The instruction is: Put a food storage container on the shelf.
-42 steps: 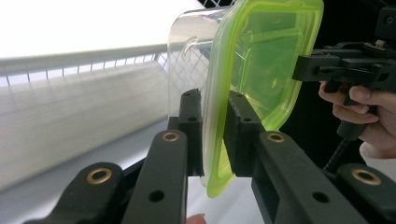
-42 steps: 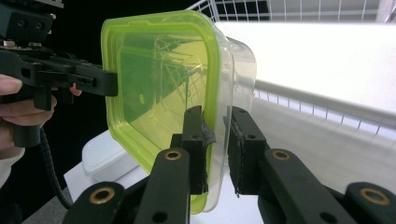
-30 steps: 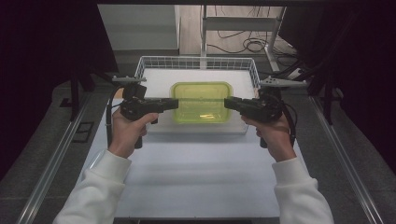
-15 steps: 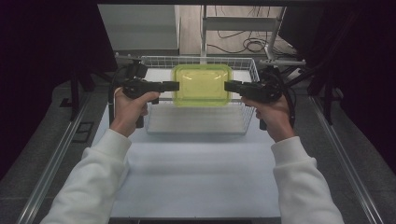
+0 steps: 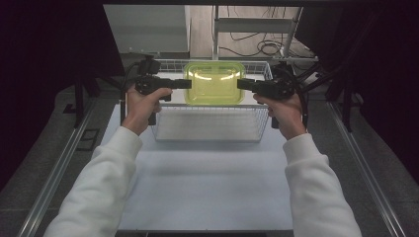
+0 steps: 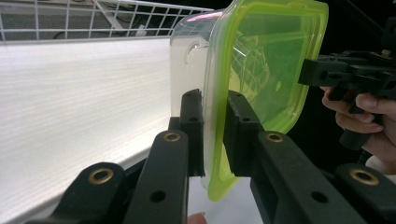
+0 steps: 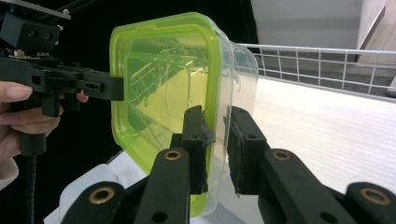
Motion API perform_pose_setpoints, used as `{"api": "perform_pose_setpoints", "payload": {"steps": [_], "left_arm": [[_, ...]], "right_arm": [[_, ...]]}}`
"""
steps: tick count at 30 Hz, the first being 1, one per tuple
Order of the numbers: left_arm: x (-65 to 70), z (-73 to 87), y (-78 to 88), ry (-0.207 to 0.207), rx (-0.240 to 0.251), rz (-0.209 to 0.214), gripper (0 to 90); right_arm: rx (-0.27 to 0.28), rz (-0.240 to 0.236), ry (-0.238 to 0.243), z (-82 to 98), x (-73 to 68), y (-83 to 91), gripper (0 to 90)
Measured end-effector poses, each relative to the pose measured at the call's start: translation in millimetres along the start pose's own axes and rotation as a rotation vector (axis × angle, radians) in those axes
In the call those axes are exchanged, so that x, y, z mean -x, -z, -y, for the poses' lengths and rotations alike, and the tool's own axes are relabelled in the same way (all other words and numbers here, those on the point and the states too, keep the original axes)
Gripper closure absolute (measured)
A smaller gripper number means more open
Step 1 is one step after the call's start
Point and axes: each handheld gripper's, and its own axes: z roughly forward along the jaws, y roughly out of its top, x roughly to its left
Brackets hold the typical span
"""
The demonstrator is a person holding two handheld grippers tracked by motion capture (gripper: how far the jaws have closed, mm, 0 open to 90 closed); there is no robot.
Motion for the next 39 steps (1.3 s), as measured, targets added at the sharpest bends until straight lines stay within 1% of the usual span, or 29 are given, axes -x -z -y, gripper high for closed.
{"api": "perform_pose_setpoints", "payload": {"steps": [2, 4, 9, 11, 15, 18, 21, 23, 24, 25, 26, 28, 29, 31, 34, 37, 39], "left_arm": [[-1.6, -2.3, -1.1, 0.002, -0.002, -0.001, 79.6], [-6.2, -6.4, -4.6, 0.006, -0.012, -0.002, 79.6], [-17.0, -7.6, -13.2, 0.037, -0.029, -0.004, 79.6], [-21.3, -8.1, -16.2, 0.039, -0.038, -0.005, 79.6], [-29.9, -8.5, -21.3, 0.058, -0.053, -0.022, 79.7], [-36.0, -8.0, -25.4, 0.066, -0.068, -0.038, 79.8], [-40.6, -8.8, -29.1, 0.076, -0.08, -0.048, 79.8], [-45.1, -8.8, -32.6, 0.095, -0.088, -0.048, 79.8], [-48.9, -8.6, -34.9, 0.104, -0.1, -0.046, 79.8], [-50.4, -8.6, -36.2, 0.12, -0.088, -0.038, 79.7], [-52.2, -9.3, -36.6, 0.126, -0.085, -0.038, 79.6], [-54.8, -10.7, -38.2, 0.133, -0.078, -0.034, 79.6], [-57.1, -11.3, -39.1, 0.144, -0.074, -0.026, 79.5], [-64.3, -12.6, -41.4, 0.197, -0.063, 0.002, 78.9], [-71.2, -14.2, -44.2, 0.246, -0.052, 0.017, 78.5], [-78.8, -15.0, -47.3, 0.308, -0.044, 0.032, 78.2], [-82.5, -15.3, -49.9, 0.332, -0.035, 0.037, 77.9]], "right_arm": [[-0.003, 0.0, -0.012, -2.5, 2.9, -2.8, 77.6], [-0.004, -0.003, -0.018, -4.0, 6.4, -5.6, 77.6], [-0.03, -0.002, -0.034, -4.9, 16.7, -15.1, 77.6], [-0.039, -0.006, -0.051, -4.0, 21.7, -19.9, 77.6], [-0.061, -0.02, -0.083, -2.4, 31.0, -29.7, 77.5], [-0.075, -0.019, -0.116, -1.0, 36.7, -37.9, 77.7], [-0.091, -0.011, -0.138, 1.0, 42.2, -45.8, 78.0], [-0.098, -0.01, -0.158, 2.7, 45.8, -50.5, 78.1], [-0.1, -0.008, -0.162, 3.2, 46.9, -52.1, 78.1], [-0.108, -0.004, -0.167, 3.8, 48.8, -54.5, 78.2], [-0.108, -0.001, -0.174, 4.1, 50.0, -55.6, 78.2], [-0.103, -0.008, -0.193, 3.9, 53.0, -57.9, 78.1], [-0.102, -0.009, -0.196, 3.4, 54.5, -58.8, 77.9], [-0.1, -0.015, -0.214, 2.2, 58.5, -61.9, 77.2], [-0.096, -0.007, -0.238, 0.9, 62.3, -67.0, 76.1], [-0.103, -0.009, -0.292, -0.5, 67.7, -71.5, 74.8], [-0.108, -0.007, -0.322, -1.5, 71.1, -74.7, 73.9]]}}
